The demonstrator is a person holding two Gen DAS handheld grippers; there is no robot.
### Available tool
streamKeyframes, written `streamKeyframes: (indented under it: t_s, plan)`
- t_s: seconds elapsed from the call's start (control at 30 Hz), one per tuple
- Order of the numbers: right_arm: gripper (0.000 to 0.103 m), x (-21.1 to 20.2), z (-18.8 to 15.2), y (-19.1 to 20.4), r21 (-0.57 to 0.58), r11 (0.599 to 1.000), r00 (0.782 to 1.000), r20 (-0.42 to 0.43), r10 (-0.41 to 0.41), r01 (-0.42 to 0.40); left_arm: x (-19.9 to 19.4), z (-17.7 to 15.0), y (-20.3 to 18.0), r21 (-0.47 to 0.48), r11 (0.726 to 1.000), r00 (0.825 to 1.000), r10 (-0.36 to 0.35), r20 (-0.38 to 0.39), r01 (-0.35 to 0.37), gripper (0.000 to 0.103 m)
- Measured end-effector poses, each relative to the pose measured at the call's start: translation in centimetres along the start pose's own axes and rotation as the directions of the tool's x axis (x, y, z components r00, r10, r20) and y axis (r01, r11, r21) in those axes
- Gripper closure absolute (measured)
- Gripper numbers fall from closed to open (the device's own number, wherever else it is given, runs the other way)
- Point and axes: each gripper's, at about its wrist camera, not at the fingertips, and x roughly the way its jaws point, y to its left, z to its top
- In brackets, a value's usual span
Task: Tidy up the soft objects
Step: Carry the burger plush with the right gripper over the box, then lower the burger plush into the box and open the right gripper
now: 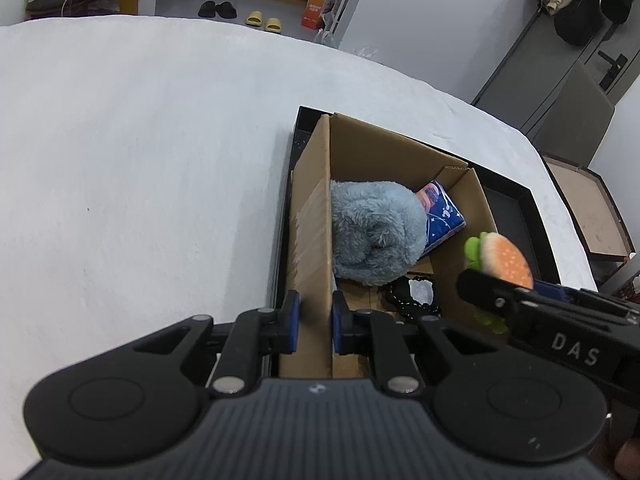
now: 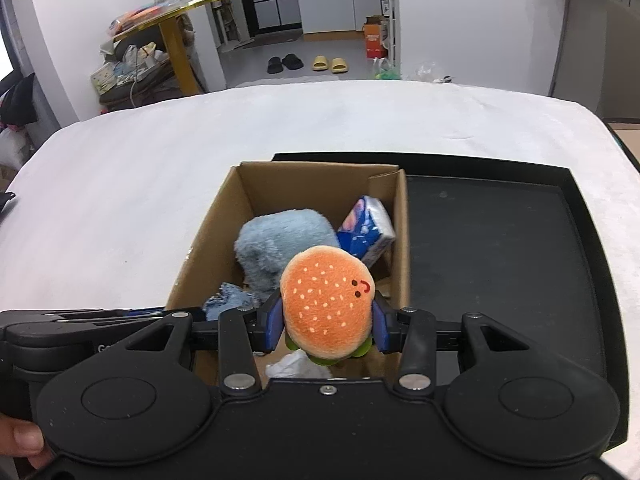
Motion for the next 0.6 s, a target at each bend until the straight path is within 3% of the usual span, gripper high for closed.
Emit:
streamKeyframes:
  t_s: [0.6]
  plan:
    - [0.053,3.2,-0.6,0.1,0.134,0.984,0.991,-0.044,0.123,-0.116,-0.1,0.0,0.2,-0.027,0.999,1.0,-0.024,-0.015,0.023,0.087]
